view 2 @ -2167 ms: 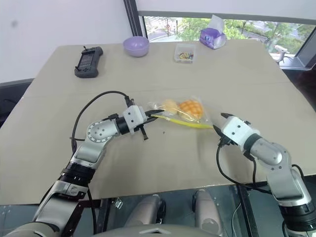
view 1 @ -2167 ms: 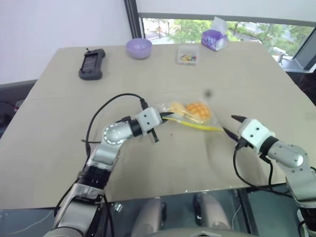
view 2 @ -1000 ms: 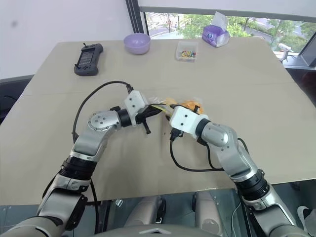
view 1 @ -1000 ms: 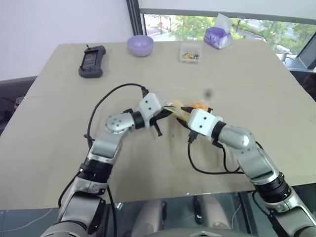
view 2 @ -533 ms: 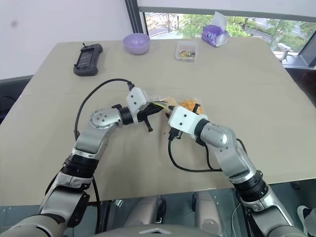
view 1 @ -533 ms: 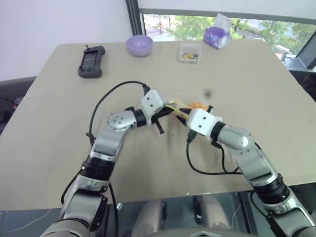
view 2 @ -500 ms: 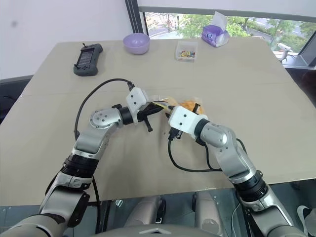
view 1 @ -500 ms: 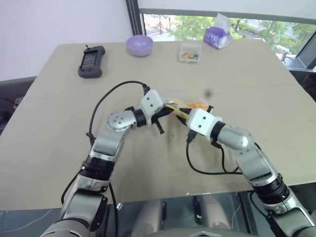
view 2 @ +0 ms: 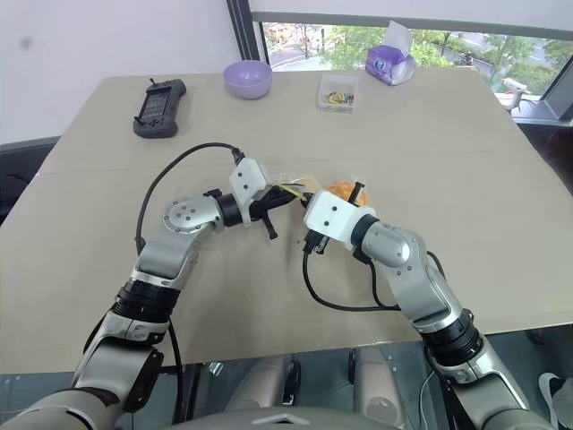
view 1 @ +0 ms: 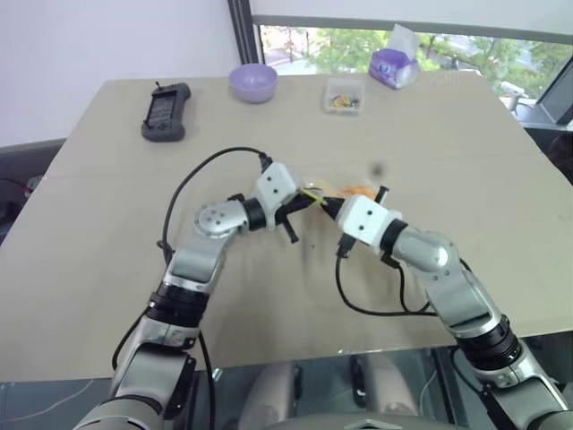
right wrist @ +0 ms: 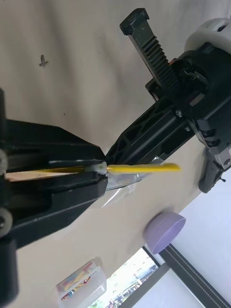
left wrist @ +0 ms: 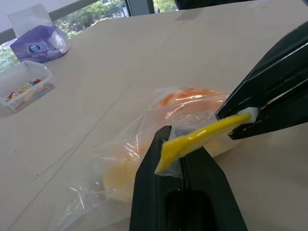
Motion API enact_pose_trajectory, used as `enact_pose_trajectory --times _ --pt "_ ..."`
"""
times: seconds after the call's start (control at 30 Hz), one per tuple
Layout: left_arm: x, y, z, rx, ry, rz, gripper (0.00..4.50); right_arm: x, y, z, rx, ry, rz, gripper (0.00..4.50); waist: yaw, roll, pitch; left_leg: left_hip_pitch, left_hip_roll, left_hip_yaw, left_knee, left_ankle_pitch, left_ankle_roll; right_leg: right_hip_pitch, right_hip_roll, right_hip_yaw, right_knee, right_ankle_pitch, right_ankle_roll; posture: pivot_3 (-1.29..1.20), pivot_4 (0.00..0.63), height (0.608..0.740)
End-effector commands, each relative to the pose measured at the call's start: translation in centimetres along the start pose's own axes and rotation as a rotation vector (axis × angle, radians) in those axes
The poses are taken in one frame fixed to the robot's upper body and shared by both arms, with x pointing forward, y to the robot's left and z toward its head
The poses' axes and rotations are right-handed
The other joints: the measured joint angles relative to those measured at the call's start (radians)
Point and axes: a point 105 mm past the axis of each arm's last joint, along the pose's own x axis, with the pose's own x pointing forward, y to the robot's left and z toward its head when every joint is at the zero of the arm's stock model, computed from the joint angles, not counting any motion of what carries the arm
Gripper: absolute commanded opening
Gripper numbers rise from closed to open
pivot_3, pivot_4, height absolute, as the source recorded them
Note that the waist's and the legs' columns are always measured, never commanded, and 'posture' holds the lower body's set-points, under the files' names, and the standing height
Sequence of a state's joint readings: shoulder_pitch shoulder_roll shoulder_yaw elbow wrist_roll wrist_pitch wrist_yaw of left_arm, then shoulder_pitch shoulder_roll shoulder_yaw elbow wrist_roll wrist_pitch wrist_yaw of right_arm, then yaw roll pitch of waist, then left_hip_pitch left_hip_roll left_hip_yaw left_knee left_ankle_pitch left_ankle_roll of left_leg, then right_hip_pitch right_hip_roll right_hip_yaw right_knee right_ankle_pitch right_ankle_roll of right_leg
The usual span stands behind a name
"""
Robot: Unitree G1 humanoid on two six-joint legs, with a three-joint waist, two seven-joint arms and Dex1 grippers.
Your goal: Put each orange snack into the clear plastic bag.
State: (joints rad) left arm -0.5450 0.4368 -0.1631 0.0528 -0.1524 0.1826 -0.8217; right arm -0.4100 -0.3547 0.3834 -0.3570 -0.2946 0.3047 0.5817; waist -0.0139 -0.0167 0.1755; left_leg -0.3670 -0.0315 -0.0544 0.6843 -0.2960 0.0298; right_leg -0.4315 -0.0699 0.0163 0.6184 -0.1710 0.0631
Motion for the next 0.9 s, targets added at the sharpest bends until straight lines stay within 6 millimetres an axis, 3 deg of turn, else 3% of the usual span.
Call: enact_pose_trajectory --times 0.03,0.33,0.6,0.7,0.83,0.9 --pt "-0.4 0.5 2.0 0.036 -0.071 0.019 0.0 -0.3 -1.0 1.0 -0.02 -0.029 -0.044 0.1 0.0 0.0 0.0 0.0 0.0 0.0 0.0 0.0 0.0 0.0 0.0 0.0 0.0 0.0 0.0 0.0 0.15 0.74" --pt "-1.8 -0.3 3.0 -0.007 -0.18 -0.039 0.0 -0.2 -1.9 -0.4 -0.033 0.031 -0.047 0.1 0.0 0.0 0.0 0.0 0.0 0.0 0.0 0.0 0.0 0.0 0.0 0.0 0.0 0.0 0.0 0.0 0.15 0.74" --pt "-2.7 -0.7 2.7 -0.062 -0.174 -0.112 0.0 0.0 -2.2 -0.8 -0.035 0.042 -0.047 0.1 -0.001 0.0 0.0 0.0 0.0 0.0 0.0 0.0 0.0 0.0 0.0 0.0 0.0 0.0 0.0 0.0 0.15 0.74" --pt "-2.7 -0.4 2.8 -0.058 -0.167 -0.101 0.76 0.0 -2.1 -0.7 -0.037 0.033 -0.037 0.0 0.0 0.0 0.0 0.0 0.0 0.0 0.0 0.0 0.0 0.0 0.0 0.0 -0.001 0.0 0.0 0.0 0.15 0.74" --pt "-2.9 -0.2 2.5 -0.021 -0.135 -0.097 2.66 0.0 -2.0 -0.6 -0.041 0.026 -0.022 0.0 -0.001 0.0 0.0 0.0 0.0 0.0 -0.001 0.0 0.0 0.0 0.0 0.0 0.0 0.0 0.0 0.0 0.15 0.74" --pt "-3.0 0.1 2.6 0.002 -0.127 -0.094 2.66 0.0 -1.9 -0.6 -0.043 0.024 -0.019 0.0 -0.001 0.0 0.0 0.0 0.0 0.0 -0.001 0.0 0.0 0.0 0.0 0.0 -0.001 0.0 0.0 0.0 0.15 0.74"
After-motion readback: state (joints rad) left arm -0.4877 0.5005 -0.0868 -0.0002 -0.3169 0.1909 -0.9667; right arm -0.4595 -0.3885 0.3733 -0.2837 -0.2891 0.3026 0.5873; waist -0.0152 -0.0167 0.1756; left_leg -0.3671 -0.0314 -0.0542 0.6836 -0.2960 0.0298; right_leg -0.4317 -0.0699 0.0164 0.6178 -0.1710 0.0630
